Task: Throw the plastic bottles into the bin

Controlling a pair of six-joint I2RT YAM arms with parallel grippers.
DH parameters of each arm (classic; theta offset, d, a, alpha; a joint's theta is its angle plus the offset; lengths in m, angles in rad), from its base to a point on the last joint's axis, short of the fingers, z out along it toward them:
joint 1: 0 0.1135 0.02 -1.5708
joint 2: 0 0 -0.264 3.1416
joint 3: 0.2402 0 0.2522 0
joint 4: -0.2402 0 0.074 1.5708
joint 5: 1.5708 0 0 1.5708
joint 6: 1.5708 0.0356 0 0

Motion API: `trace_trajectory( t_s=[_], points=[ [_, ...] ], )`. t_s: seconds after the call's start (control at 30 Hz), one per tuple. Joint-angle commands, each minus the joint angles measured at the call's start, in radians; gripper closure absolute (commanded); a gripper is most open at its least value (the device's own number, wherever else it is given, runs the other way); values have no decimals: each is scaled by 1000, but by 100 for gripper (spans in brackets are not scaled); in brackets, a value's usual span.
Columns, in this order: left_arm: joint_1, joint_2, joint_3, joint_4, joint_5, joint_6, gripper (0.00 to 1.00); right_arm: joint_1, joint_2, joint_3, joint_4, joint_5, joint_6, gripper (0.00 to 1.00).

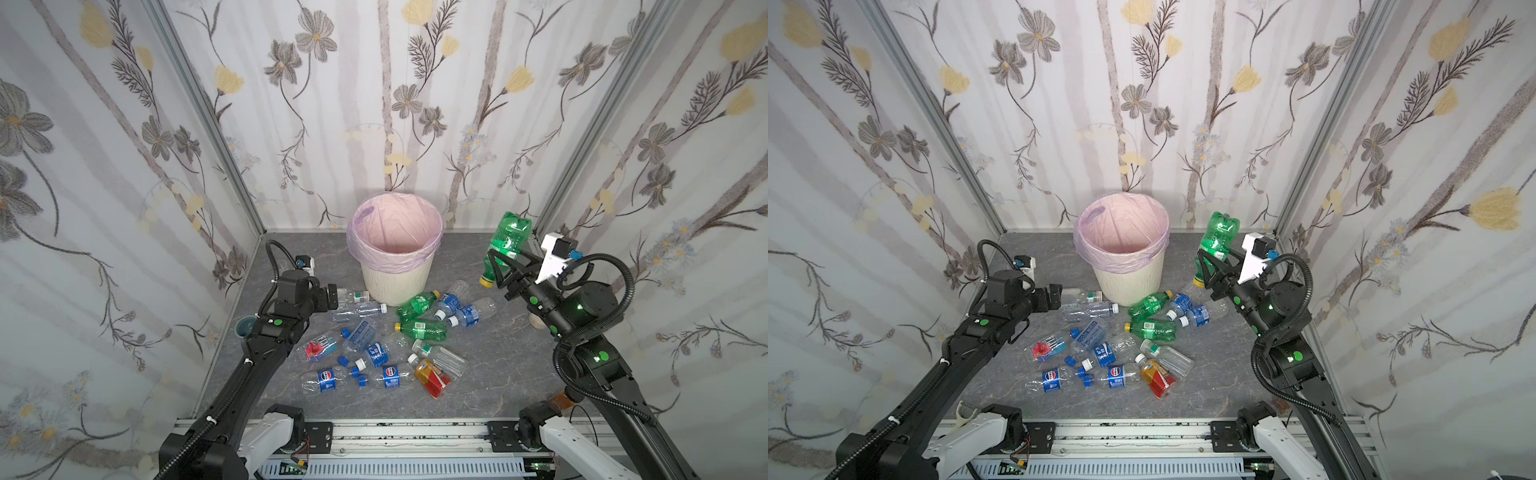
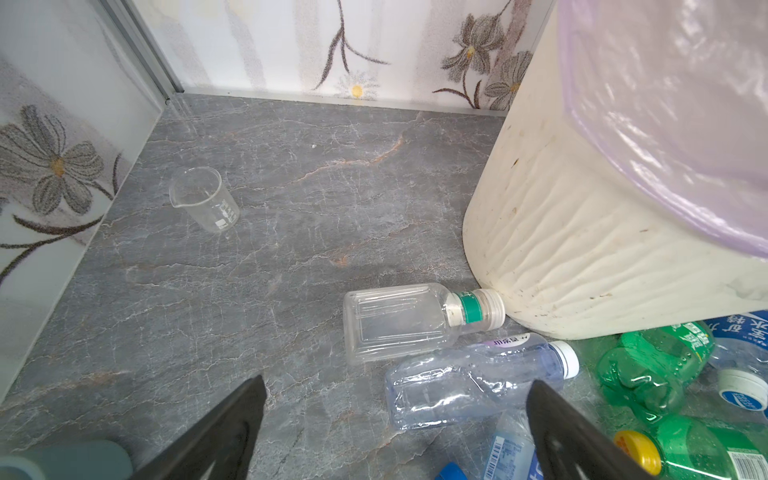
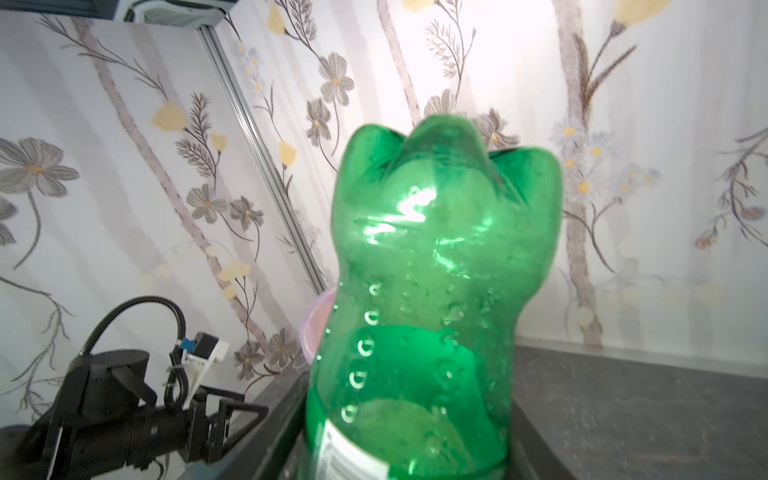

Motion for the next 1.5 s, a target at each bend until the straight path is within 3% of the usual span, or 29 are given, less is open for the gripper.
trace_trajectory(
  t_s=[0.0, 0.17, 0.23, 0.3, 0.6, 0.73, 0.83, 1.07, 1.27, 1.47],
  points=[
    [1, -8, -2, -1, 23, 32, 0, 41, 178, 153, 71, -43, -23, 50],
    [3, 40, -4, -1, 40, 93, 0, 112, 701, 730, -262, -36, -8, 32],
    [3, 66, 9, -12, 11, 96, 0, 126, 817, 865, -358, -36, 7, 21],
    [2, 73, 16, -17, -5, 101, 0, 134, 841, 873, -359, -39, 15, 16],
    [4, 153, 77, -18, -20, 172, 0, 120, 624, 590, -252, 9, -8, 13],
    [7, 227, 110, -18, -16, 268, 0, 109, 502, 428, -220, 4, -9, 13],
    [7, 322, 150, -23, -35, 326, 0, 101, 407, 275, -158, -10, -15, 13],
    [7, 525, 257, -48, 35, 426, 0, 58, 214, -24, -88, -32, -13, 13],
    [14, 647, 326, -148, 135, 470, 7, 4, 109, -148, -60, -52, -3, 13],
    [12, 683, 313, -150, 120, 483, 3, -30, 91, -192, -32, -82, 5, 14]
  ],
)
